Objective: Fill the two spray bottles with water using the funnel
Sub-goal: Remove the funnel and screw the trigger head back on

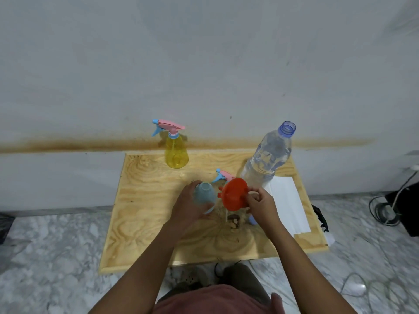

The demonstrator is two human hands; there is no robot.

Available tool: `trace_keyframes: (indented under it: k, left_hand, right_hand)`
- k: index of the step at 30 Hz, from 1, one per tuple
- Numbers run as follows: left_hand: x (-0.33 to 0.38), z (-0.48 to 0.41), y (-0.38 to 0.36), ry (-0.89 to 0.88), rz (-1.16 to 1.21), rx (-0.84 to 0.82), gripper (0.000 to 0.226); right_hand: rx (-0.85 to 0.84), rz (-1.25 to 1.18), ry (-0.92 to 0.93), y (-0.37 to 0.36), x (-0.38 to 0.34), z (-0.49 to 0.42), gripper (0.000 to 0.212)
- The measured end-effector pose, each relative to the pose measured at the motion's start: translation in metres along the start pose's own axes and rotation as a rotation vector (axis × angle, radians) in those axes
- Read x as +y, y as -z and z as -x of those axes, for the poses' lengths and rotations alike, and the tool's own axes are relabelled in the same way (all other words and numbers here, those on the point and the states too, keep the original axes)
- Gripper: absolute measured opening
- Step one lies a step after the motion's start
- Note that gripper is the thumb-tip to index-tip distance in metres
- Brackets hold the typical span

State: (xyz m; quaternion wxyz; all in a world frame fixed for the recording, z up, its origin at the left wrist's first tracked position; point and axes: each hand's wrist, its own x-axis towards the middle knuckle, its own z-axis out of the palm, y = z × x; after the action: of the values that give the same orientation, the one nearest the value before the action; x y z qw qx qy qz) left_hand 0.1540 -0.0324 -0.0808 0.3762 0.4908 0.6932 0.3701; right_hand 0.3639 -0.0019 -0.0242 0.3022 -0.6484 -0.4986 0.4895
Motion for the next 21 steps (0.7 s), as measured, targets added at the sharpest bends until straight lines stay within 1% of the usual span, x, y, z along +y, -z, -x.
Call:
trace_keyframes:
  k: [4, 9, 11, 12, 15, 19, 21]
  left_hand:
    - [0.005, 0.0, -0.002, 0.005, 0.0, 0.014, 0.062]
    - [0.002, 0.002, 0.002, 0.008, -0.031, 0.032, 0.066]
    - [0.001, 0.002, 0.005, -0.003, -0.052, 0.034, 0.071]
    - [0.001, 0.001, 0.006, -0.006, -0.062, 0.035, 0.072]
    - [-0.001, 0.001, 0.008, 0.03, -0.06, 0.039, 0.068]
    - [-0.003, 0.001, 0.01, 0.063, -0.045, 0.026, 0.069]
    - [-0.001, 0.003, 0.011, 0.076, -0.024, 0.024, 0.067]
  right_hand:
    - [0.047, 0.023, -0.109, 0.006, 0.039, -0.001, 0.013]
    - [0.124, 0.054, -0.219, 0.004, 0.069, -0.004, 0.019]
    - [0.124, 0.074, -0.243, 0.0, 0.074, -0.007, 0.018]
    - [0.127, 0.089, -0.25, -0.002, 0.075, -0.01, 0.02]
    - [0.136, 0.124, -0.279, -0.008, 0.078, -0.017, 0.031]
    - [0.114, 0.202, -0.315, -0.016, 0.078, -0.023, 0.035]
    - [0.081, 0.275, -0.293, -0.018, 0.078, -0.025, 0.035]
